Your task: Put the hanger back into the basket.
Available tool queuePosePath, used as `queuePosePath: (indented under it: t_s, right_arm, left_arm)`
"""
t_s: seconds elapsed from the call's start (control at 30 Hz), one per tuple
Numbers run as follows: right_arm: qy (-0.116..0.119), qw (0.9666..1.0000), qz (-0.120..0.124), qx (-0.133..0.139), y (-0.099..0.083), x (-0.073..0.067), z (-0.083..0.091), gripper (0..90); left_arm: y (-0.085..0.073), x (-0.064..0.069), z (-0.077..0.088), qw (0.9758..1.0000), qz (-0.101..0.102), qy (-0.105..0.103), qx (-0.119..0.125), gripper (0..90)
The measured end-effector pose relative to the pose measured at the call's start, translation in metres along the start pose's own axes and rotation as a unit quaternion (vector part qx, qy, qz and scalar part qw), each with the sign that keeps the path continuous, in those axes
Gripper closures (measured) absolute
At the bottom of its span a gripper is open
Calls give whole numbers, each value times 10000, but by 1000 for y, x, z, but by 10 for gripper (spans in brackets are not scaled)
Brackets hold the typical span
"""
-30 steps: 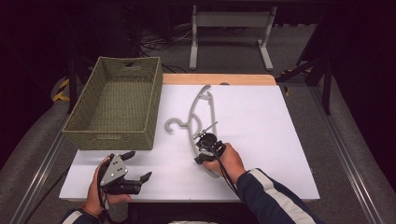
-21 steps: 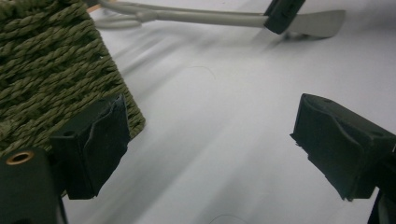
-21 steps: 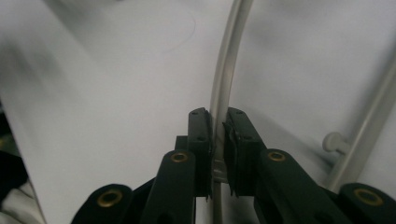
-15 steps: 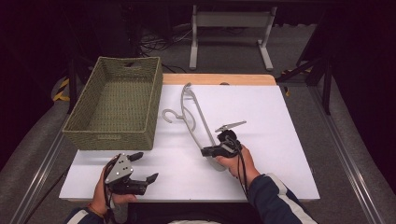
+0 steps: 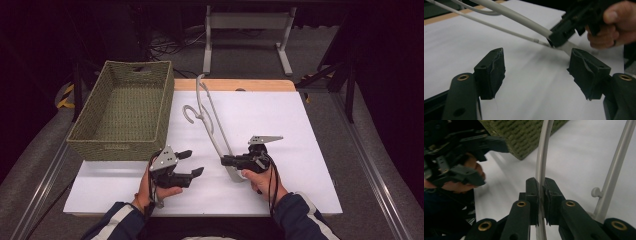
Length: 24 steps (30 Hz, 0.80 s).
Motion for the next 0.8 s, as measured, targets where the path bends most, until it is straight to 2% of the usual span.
queuePosePath:
  t_s: [0.1, 0.13, 0.17, 0.3, 0.33, 0.43, 0.53, 0.77, 0.8]
  right_arm:
    - [125, 9997, 111, 191, 2, -4, 2, 834]
    - [129, 9995, 170, 235, 2, -6, 3, 833]
    - [160, 9993, 208, 265, 3, -8, 3, 833]
    - [245, 9988, 267, 334, 3, -9, 2, 833]
    - [276, 9985, 298, 366, 3, -10, 2, 833]
    - [334, 9979, 379, 410, 4, -13, 1, 833]
    - [397, 9975, 396, 427, 3, -14, -1, 832]
    - [412, 9965, 558, 472, 4, -19, -2, 831]
    - [394, 9964, 590, 467, 4, -19, -3, 830]
  left_arm:
    - [13, -4, -9, 9986, 393, -198, 278, 335]
    - [13, -4, -9, 9986, 393, -198, 278, 349]
    - [19, -5, -14, 9973, 558, -301, 383, 369]
    - [26, -5, -23, 9954, 682, -443, 511, 409]
    - [28, -5, -26, 9943, 743, -521, 552, 447]
    - [28, -8, -33, 9921, 931, -616, 575, 485]
    - [28, -7, -37, 9917, 934, -668, 576, 586]
    - [32, -9, -37, 9872, 1118, -887, 712, 651]
    - [33, -10, -37, 9873, 1092, -886, 739, 661]
Point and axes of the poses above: each handheld gripper's, and its own axes: z roughly backward along the jaws, y roughly out of its top, x roughly to its right, the point moved 4 cm from there along -z, roughly forward along the jaws, and after that the axes turned 5 degrees about y, right-handed, at the moved point
